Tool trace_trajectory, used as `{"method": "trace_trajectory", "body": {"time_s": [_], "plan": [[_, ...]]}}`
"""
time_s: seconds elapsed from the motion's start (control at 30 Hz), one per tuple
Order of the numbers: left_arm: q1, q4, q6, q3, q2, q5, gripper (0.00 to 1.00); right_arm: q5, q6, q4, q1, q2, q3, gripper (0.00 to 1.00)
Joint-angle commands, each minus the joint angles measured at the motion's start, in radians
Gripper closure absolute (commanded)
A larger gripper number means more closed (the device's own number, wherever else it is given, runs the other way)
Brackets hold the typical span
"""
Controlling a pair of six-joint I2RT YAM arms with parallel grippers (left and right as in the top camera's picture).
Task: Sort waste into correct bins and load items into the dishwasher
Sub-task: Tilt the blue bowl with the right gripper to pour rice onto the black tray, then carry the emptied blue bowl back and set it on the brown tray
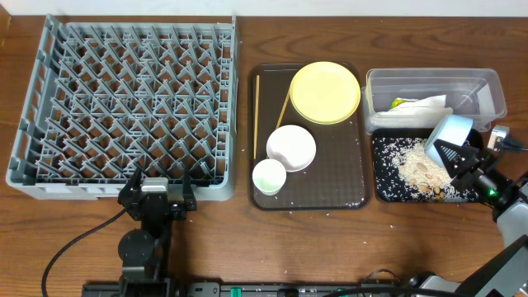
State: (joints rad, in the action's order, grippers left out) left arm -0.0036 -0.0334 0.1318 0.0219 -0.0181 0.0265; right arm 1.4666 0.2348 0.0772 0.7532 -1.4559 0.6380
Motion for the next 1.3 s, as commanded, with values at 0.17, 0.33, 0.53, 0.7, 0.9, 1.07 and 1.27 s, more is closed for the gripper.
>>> {"method": "trace_trajectory", "body": {"time_s": [0.17, 0.33, 0.53, 0.7, 0.9, 1.07, 1.27], "plan": [[0.003, -0.037, 0.006, -0.018, 0.0, -0.019, 0.04, -0.266, -0.208, -0.003, -0.008, -0.004, -0.004, 0.99], [0.003, -0.037, 0.006, -0.018, 0.0, -0.018, 0.04, -0.015, -0.056, -0.017, -0.009, -0.004, -0.004, 0.99], [0.003, -0.037, 0.006, -0.018, 0.0, -0.019, 0.04, -0.188, -0.187, -0.014, -0.008, -0.004, -0.004, 0.99], [0.003, -0.037, 0.006, -0.018, 0.0, -0.018, 0.04, 0.005, -0.027, -0.017, -0.014, -0.004, -0.004, 0.99], [0.003, -0.037, 0.006, -0.018, 0.0, -0.018, 0.04, 0.079, -0.04, -0.036, -0.031, -0.004, -0.004, 0.99], [0.003, -0.037, 0.006, -0.018, 0.0, -0.018, 0.04, -0.049, -0.507, -0.202, -0.083, -0.003, -0.003, 0.99], [0.003, -0.037, 0.006, -0.018, 0.0, -0.018, 0.04, -0.156, -0.84, -0.472, -0.285, 0.014, -0.003, 0.99]]}}
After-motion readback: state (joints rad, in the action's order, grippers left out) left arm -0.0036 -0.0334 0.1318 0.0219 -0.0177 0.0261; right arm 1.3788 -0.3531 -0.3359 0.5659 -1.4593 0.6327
